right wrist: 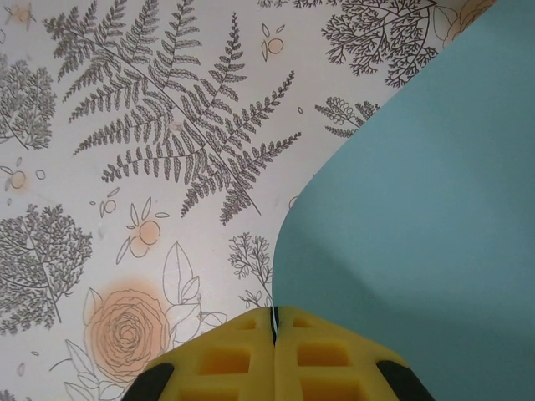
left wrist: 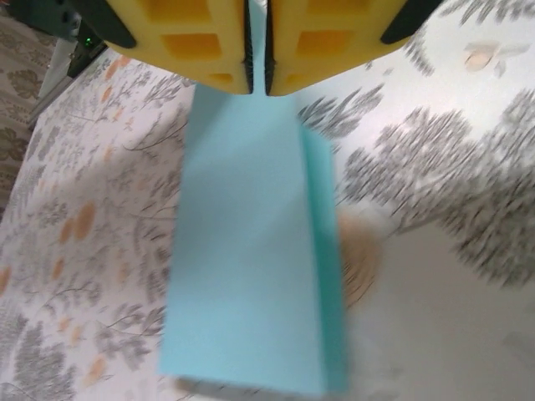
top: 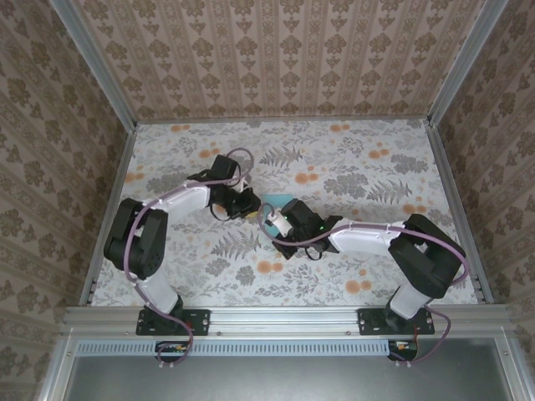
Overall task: Fold a paper plane with a square sheet of paper (fold left side to right side)
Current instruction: Third fold the triangle at the center of the table.
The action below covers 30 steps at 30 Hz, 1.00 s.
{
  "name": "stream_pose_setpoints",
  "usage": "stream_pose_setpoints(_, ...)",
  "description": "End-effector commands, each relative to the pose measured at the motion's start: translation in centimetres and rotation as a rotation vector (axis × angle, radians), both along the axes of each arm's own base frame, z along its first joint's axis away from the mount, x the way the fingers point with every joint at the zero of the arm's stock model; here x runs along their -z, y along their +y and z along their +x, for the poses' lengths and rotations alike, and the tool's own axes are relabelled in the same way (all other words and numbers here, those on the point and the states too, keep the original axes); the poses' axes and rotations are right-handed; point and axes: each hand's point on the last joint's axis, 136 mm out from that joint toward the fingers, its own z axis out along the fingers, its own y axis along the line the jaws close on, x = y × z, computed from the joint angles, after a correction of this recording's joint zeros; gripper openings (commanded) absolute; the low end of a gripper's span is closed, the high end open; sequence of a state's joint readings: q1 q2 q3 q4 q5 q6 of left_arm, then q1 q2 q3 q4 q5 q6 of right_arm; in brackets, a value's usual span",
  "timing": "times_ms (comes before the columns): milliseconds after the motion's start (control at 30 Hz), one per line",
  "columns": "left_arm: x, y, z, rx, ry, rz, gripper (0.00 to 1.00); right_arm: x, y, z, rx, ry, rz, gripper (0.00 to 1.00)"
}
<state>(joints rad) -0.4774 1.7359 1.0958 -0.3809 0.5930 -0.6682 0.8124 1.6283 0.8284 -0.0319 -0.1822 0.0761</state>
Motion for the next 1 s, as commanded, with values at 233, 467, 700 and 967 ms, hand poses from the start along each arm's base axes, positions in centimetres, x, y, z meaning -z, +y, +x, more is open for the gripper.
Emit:
stream_pose_setpoints(233, 1.7, -4.4, 2.5, 0.184, 0.000, -0.043, 0.09, 0.1, 0.6, -0.2, 0.019, 0.119, 0.052, 0.00)
stream_pose_setpoints(467, 3.9, -5.7, 2.5, 0.238, 0.027, 0.001, 0.08, 0.2, 0.4, 0.0, 0.032, 0.148, 0.066, 0.00)
stream_pose_setpoints(700, 6.0, -5.5, 2.0, 0.253, 0.062, 0.044, 0.07, 0.3, 0.0, 0.6, 0.067, 0.184, 0.081, 0.00)
stream_pose_setpoints(967, 7.6, -4.7, 1.7, 0.259, 0.069, 0.108, 0.05, 0.6, -1.3, 2.1, 0.142, 0.195, 0.060, 0.00)
